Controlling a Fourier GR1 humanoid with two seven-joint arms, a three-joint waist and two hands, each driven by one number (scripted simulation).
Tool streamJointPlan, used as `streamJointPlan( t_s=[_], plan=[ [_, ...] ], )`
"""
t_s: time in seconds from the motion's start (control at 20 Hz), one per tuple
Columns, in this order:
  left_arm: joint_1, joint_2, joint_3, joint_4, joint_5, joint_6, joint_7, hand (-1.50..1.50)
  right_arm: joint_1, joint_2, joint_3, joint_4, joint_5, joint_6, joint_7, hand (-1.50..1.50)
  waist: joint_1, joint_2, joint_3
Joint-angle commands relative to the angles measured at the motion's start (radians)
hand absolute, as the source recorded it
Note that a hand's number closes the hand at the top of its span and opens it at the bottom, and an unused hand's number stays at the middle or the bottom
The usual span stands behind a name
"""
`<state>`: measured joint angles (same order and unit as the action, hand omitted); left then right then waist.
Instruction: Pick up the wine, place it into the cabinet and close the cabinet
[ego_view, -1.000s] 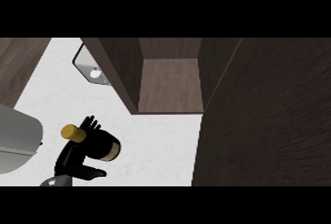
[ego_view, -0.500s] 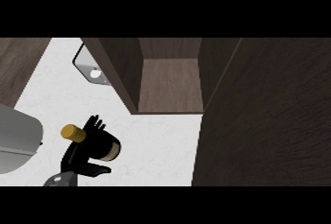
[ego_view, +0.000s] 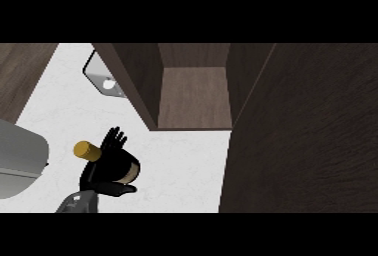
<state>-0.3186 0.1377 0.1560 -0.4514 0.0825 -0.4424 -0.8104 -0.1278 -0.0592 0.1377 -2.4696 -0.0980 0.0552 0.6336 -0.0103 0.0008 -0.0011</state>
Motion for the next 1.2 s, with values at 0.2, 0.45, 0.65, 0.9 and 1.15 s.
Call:
streamJointPlan(
  t_s=[0.2, 0.45, 0.65, 0.9, 1.15],
  plan=[
    [-0.098, 0.002, 0.054, 0.120, 0.050, -0.078, -0.067, 1.50, 0.002, 0.009, -0.022, -0.038, -0.047, 0.005, -0.003, -1.50, -0.005, 0.004, -0.001],
    [-0.075, -0.028, 0.027, 0.071, 0.059, -0.107, -0.022, 1.50, 0.031, 0.004, -0.036, -0.065, -0.052, 0.013, 0.002, -1.50, 0.002, 0.000, 0.000],
    [-0.087, -0.026, 0.012, 0.045, 0.068, -0.165, 0.005, 1.50, 0.025, 0.018, -0.021, -0.014, -0.018, 0.014, -0.033, -1.50, 0.006, -0.001, 0.001],
    [-0.058, -0.040, 0.128, 0.037, 0.175, 0.007, 0.015, 1.50, 0.109, 0.016, -0.027, -0.050, -0.039, 0.046, -0.064, -1.50, 0.004, -0.001, 0.001],
    [0.029, -0.085, 0.147, -0.066, 0.225, 0.080, -0.003, 1.50, 0.119, 0.052, 0.083, -0.016, 0.066, 0.038, -0.111, -1.50, 0.013, -0.004, 0.002]
  ],
)
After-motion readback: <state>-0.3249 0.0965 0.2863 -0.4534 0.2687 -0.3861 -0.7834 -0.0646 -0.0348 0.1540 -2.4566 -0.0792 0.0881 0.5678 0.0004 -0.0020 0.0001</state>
